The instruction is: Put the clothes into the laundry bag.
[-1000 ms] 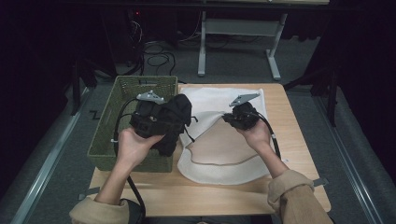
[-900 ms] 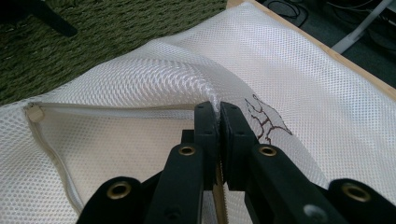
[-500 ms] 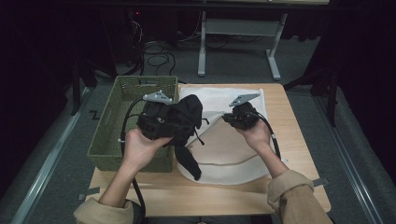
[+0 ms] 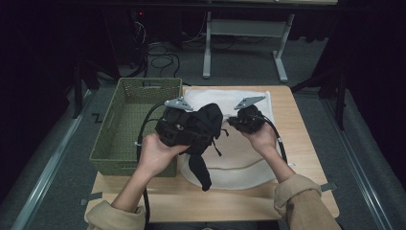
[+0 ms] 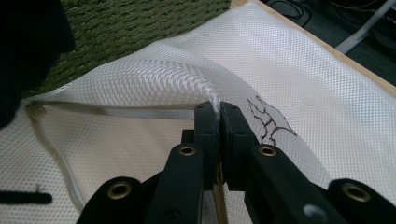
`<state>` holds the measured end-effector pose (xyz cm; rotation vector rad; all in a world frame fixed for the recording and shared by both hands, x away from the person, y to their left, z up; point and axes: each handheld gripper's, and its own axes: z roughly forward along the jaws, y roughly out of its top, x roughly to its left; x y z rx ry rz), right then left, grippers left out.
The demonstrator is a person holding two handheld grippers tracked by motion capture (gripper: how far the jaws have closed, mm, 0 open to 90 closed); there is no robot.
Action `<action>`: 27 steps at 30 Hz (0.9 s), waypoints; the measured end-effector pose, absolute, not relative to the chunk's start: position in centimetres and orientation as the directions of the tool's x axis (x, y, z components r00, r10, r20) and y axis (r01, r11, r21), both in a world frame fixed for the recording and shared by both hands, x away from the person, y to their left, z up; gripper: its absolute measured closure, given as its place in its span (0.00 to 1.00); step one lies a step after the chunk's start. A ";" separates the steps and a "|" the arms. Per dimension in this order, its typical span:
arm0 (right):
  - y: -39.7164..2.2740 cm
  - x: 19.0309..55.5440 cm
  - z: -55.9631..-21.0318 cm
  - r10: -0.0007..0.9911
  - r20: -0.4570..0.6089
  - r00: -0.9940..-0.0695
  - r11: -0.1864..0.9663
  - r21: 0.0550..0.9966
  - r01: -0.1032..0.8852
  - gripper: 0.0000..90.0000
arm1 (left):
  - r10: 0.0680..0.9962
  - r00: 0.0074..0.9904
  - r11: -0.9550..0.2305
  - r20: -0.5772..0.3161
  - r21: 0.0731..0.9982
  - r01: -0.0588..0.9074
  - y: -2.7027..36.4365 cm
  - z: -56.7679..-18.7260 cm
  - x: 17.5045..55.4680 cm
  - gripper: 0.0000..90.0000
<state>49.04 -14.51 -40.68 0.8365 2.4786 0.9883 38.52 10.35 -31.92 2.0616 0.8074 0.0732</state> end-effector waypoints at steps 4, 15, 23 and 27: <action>-14.6 49.1 -40.7 0.631 -0.095 -0.770 0.587 0.708 0.393 0.97 | 0.556 0.793 -0.384 -0.248 0.770 0.510 10.1 -32.0 38.3 0.65; -14.5 49.1 -40.7 0.633 -0.087 -0.769 0.581 0.709 0.399 0.97 | 0.536 0.802 -0.381 -0.264 0.772 0.509 9.3 -32.8 38.2 0.65; -14.7 49.2 -40.8 0.628 -0.079 -0.774 0.578 0.714 0.396 0.97 | 0.518 0.804 -0.369 -0.293 0.771 0.519 8.6 -34.1 38.4 0.64; -14.5 49.2 -40.8 0.629 -0.075 -0.774 0.578 0.711 0.401 0.98 | 0.528 0.805 -0.381 -0.270 0.772 0.509 8.2 -34.4 38.1 0.64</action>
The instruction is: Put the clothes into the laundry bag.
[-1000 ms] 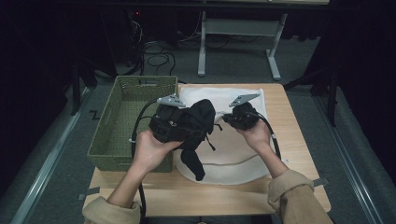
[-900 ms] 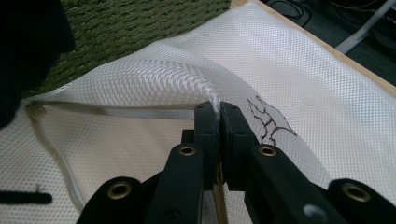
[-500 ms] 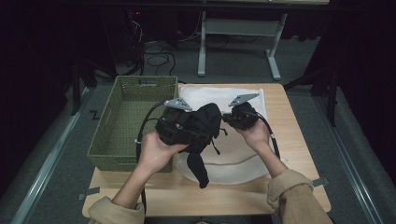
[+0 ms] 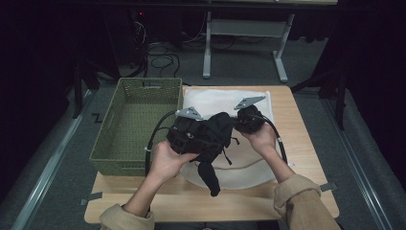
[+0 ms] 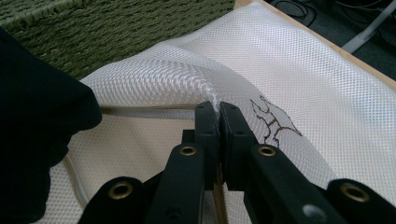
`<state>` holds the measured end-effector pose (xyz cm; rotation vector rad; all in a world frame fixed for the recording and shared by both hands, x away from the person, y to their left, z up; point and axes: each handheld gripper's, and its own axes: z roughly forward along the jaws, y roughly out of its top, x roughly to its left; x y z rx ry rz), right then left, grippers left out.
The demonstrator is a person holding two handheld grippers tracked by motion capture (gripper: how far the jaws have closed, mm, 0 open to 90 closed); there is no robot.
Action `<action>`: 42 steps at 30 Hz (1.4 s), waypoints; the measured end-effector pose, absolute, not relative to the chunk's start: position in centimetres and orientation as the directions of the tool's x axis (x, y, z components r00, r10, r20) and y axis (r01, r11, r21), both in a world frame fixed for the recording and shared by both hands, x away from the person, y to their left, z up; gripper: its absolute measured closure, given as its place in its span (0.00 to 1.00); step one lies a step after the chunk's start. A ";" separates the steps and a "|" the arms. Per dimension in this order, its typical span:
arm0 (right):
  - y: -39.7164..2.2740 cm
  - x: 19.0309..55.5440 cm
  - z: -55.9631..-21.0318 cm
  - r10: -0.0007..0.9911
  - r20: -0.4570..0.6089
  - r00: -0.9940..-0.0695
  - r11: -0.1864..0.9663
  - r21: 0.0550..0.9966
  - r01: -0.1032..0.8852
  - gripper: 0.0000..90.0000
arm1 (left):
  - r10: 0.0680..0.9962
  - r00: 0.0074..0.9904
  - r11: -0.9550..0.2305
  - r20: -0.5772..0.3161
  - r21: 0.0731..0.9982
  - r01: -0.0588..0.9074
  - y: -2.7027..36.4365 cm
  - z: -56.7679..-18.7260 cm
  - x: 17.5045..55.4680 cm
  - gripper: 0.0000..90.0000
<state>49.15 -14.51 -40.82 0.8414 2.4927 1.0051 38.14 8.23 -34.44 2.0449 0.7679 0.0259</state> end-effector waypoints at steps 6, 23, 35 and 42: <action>-14.5 49.1 -40.9 0.628 -0.068 -0.775 0.577 0.709 0.405 0.98 | 0.537 0.806 -0.396 -0.249 0.770 0.501 7.8 -35.2 37.8 0.64; -14.4 49.2 -41.0 0.627 -0.057 -0.777 0.572 0.711 0.409 0.98 | 0.492 0.826 -0.398 -0.273 0.774 0.493 6.5 -36.4 37.6 0.64; -14.4 49.1 -40.9 0.618 -0.059 -0.784 0.577 0.712 0.401 0.98 | 0.508 0.823 -0.418 -0.254 0.763 0.493 5.7 -38.2 38.0 0.64; -14.4 49.1 -40.9 0.617 -0.059 -0.784 0.575 0.714 0.399 0.98 | 0.523 0.817 -0.423 -0.242 0.759 0.496 5.4 -39.0 38.3 0.63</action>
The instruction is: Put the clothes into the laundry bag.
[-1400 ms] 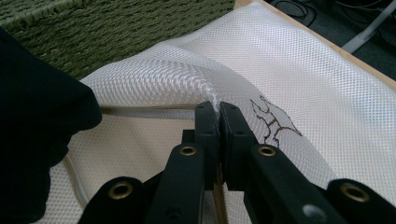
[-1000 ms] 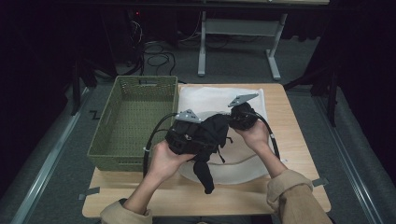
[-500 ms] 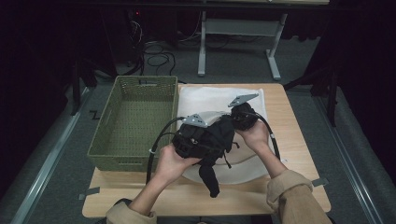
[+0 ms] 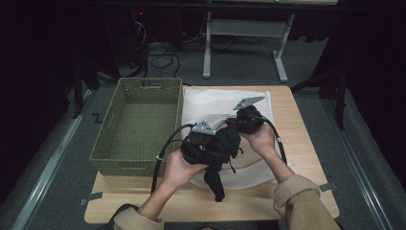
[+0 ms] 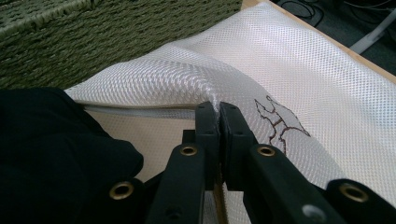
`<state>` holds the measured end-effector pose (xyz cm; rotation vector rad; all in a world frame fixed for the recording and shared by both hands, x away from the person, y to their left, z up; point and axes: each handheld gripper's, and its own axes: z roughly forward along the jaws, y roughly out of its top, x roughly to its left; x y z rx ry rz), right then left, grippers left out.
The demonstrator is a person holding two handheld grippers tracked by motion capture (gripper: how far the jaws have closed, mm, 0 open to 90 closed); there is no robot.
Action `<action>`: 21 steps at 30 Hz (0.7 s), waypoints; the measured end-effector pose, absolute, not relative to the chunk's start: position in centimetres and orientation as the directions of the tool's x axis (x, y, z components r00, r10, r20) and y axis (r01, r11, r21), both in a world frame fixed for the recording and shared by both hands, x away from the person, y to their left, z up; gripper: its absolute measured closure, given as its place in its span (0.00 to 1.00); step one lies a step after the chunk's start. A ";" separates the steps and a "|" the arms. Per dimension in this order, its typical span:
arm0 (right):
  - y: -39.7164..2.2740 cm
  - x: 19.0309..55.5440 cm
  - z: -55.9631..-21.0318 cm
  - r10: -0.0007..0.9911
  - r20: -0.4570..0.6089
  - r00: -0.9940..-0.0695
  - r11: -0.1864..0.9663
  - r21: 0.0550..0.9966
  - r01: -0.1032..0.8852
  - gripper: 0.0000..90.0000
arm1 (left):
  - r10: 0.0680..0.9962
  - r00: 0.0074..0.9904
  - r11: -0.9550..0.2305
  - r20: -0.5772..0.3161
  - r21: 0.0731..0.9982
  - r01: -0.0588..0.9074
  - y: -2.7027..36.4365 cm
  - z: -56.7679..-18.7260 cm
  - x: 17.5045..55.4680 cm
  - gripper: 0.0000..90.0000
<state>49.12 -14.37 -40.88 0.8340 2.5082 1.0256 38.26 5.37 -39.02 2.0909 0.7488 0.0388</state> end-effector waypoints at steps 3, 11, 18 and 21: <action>-14.5 49.1 -40.8 0.618 -0.060 -0.784 0.577 0.711 0.401 0.98 | 0.525 0.817 -0.430 -0.236 0.755 0.495 5.1 -39.3 38.3 0.63; -14.5 49.0 -40.8 0.609 -0.062 -0.791 0.580 0.715 0.390 0.98 | 0.529 0.813 -0.422 -0.242 0.756 0.500 4.8 -40.2 38.6 0.63; -14.4 48.9 -40.7 0.601 -0.072 -0.796 0.591 0.711 0.382 0.98 | 0.526 0.809 -0.417 -0.261 0.750 0.513 4.7 -40.8 38.8 0.63; -14.4 48.9 -40.7 0.600 -0.072 -0.797 0.593 0.709 0.382 0.98 | 0.527 0.805 -0.406 -0.272 0.752 0.520 4.6 -41.0 39.0 0.63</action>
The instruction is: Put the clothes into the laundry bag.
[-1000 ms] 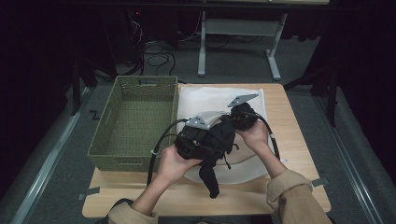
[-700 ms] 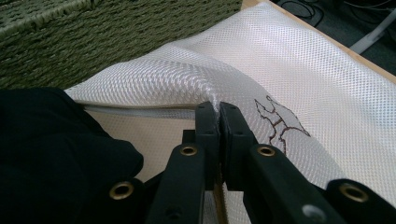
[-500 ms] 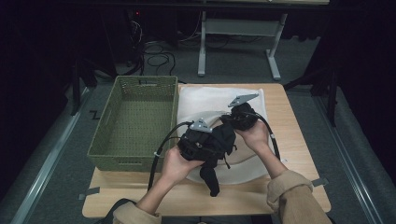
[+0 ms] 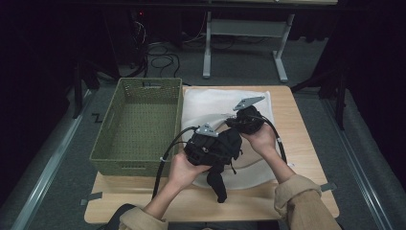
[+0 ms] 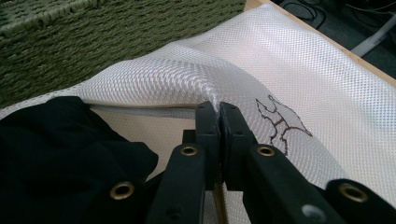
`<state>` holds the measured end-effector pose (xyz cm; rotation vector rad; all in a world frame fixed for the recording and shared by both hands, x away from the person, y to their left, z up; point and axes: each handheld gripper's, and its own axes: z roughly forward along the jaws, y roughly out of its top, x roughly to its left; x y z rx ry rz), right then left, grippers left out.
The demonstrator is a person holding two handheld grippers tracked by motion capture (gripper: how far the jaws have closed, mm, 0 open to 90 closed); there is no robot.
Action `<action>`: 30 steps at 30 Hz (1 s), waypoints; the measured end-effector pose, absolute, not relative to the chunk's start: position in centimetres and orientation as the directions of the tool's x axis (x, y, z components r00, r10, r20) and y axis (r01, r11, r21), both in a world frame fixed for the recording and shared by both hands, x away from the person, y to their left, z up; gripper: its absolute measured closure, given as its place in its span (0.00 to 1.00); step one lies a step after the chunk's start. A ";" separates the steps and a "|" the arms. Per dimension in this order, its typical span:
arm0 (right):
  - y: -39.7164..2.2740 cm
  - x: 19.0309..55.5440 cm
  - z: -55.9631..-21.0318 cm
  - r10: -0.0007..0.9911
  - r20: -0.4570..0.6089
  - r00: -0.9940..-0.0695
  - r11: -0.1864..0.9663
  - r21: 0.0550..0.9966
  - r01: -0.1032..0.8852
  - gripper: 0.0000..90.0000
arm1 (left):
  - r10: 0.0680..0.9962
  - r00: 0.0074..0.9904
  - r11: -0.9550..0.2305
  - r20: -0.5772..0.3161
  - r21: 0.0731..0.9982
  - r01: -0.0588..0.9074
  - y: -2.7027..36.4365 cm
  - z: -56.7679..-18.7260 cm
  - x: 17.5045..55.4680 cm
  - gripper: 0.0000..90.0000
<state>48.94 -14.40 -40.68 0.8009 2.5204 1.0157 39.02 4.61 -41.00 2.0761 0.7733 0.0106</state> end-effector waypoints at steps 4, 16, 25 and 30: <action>-14.5 49.0 -40.7 0.604 -0.068 -0.794 0.589 0.710 0.387 0.98 | 0.531 0.807 -0.421 -0.258 0.747 0.515 4.4 -41.2 39.0 0.63; -14.6 49.0 -40.6 0.604 -0.062 -0.795 0.584 0.713 0.389 0.98 | 0.544 0.799 -0.407 -0.256 0.752 0.518 4.2 -42.4 39.3 0.62; -14.6 49.1 -40.7 0.604 -0.063 -0.794 0.585 0.712 0.388 0.98 | 0.556 0.792 -0.410 -0.251 0.747 0.524 4.0 -43.3 39.6 0.62; -14.6 49.0 -40.7 0.605 -0.064 -0.793 0.583 0.714 0.387 0.98 | 0.564 0.790 -0.420 -0.242 0.739 0.527 3.7 -43.9 39.8 0.61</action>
